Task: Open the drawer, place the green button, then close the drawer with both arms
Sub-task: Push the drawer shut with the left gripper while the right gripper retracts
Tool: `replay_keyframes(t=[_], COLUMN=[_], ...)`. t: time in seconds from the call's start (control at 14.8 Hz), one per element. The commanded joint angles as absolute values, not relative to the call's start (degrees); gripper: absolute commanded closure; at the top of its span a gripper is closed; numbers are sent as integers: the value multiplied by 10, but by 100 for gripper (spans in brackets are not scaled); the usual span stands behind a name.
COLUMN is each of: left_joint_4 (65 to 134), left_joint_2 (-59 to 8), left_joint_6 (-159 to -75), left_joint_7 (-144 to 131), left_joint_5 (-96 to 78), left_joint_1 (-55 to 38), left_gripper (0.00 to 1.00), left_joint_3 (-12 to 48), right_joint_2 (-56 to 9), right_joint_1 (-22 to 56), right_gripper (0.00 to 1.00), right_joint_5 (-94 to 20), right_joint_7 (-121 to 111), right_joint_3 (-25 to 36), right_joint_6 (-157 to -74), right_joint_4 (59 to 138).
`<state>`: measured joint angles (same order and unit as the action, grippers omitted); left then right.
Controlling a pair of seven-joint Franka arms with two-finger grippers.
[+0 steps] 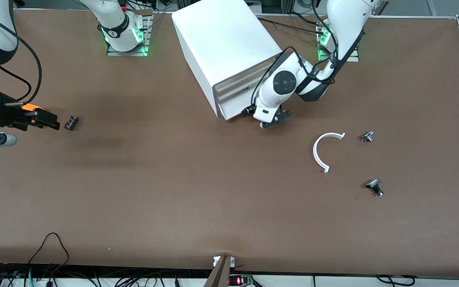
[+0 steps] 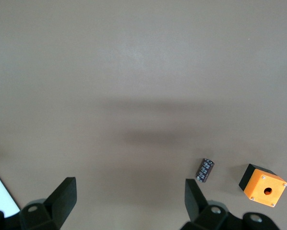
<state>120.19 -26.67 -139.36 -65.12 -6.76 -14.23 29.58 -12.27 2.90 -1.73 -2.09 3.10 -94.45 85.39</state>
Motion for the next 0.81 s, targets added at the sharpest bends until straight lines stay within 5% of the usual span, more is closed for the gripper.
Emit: replay_keyframes(t=[0.0,0.41,0.75], left_joint_4=[1220,1214,1191], left_joint_2=[-245,-246,-212], left_joint_6=[-1362,-1347,-1414], left_joint_7=[-657,-646,-646], left_joint_5=[-74,-67,-69], left_joint_1=[-139,-134,-76], left_gripper=[0,0,0], left_joint_3=[326,333,255], right_joint_2=[-118,-120,-120], right_joint_1=[25,22,18], right_gripper=[0,0,0], right_joint_5=[-25,-28,-25], right_joint_7=[-27,-17,-27], right_joint_3=[33,35,40], right_joint_6=[-947,-967,-962], right_joint_4=[853,853,852])
